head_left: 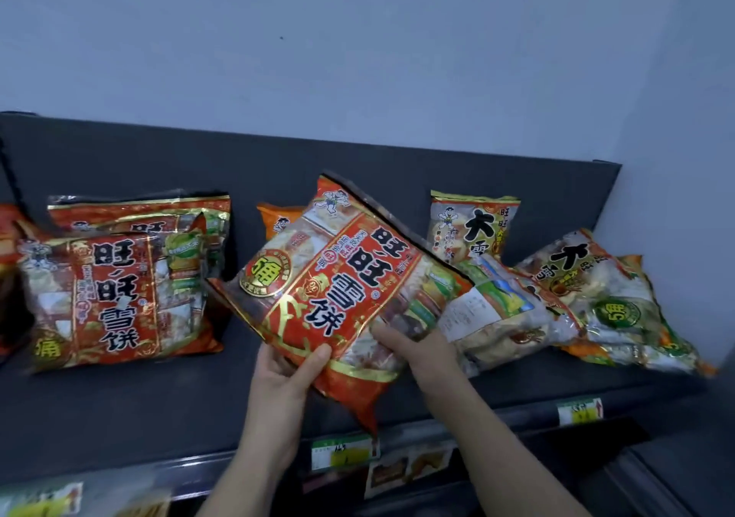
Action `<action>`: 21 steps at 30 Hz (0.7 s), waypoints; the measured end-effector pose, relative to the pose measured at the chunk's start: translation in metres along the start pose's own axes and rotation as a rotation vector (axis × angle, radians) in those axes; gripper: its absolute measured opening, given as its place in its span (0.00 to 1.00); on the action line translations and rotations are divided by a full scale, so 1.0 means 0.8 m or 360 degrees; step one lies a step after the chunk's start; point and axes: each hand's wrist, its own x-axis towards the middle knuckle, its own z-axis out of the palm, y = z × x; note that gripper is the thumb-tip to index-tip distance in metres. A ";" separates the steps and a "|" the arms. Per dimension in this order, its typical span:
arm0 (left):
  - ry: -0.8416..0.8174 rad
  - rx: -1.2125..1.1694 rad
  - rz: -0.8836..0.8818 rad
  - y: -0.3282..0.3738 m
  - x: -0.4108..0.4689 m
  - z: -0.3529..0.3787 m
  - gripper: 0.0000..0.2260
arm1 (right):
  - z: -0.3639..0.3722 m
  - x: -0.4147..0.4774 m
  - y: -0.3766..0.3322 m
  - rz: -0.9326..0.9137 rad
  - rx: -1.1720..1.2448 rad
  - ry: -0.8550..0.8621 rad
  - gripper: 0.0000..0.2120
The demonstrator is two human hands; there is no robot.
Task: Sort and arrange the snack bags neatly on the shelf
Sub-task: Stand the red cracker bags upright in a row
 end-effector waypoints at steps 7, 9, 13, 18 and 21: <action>0.0204 -0.0086 0.0100 0.079 0.040 -0.106 0.33 | 0.029 0.019 -0.002 -0.0181 -0.0005 -0.0014 0.33; 0.0172 0.0361 0.0049 0.098 0.043 -0.142 0.27 | 0.052 0.023 -0.004 -0.0201 -0.0077 -0.0120 0.29; 0.0171 0.0894 -0.0145 0.130 0.042 -0.208 0.36 | 0.116 0.039 0.000 -0.0089 -0.0103 -0.0256 0.43; 0.0205 0.1086 -0.0132 0.168 0.059 -0.310 0.41 | 0.228 0.065 0.006 -0.0077 -0.0211 -0.0393 0.39; 0.0224 0.1147 -0.0039 0.194 0.058 -0.338 0.22 | 0.285 0.078 0.013 -0.0089 -0.0223 -0.0454 0.24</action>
